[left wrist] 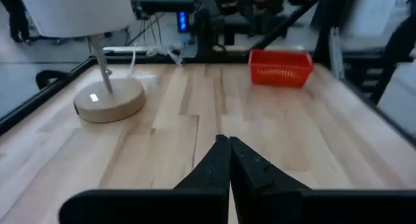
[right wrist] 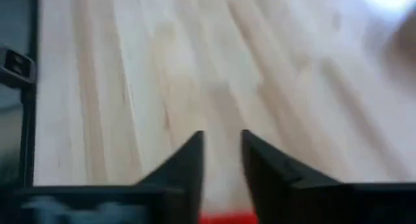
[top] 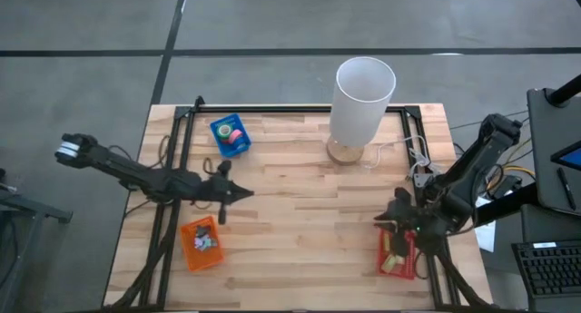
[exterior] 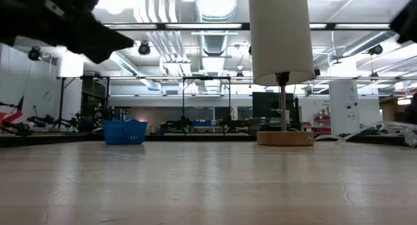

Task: Pick and place Stapler, Stapler remover, tape
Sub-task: Return to Home Position

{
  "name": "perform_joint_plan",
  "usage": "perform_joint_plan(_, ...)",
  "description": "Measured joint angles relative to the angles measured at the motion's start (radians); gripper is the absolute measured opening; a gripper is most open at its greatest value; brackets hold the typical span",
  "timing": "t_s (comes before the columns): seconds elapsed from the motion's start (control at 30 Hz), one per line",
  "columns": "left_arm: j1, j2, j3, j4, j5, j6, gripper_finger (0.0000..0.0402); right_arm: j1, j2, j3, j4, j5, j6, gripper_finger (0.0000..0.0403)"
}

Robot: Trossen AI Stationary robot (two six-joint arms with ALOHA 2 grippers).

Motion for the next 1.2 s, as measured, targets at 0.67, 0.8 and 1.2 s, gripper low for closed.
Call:
perform_joint_plan(0.67, 0.208, -0.557, -0.236, -0.138, 0.264, -0.058, 0.0002, -0.001, -0.637, -0.320, 0.501, 0.192, -0.843, 0.0008)
perform_joint_plan(0.8, 0.306, -0.596, -0.237, -0.214, 0.399, -0.094, 0.0003, -0.002, -0.815, -0.370, 0.537, 0.097, -0.979, 0.0008)
perform_joint_plan(1.2, 0.608, -0.620, -0.240, -0.235, 0.773, -0.059, 0.0002, -0.006, -1.003, -0.458, 0.548, 0.109, -1.146, 0.0008)
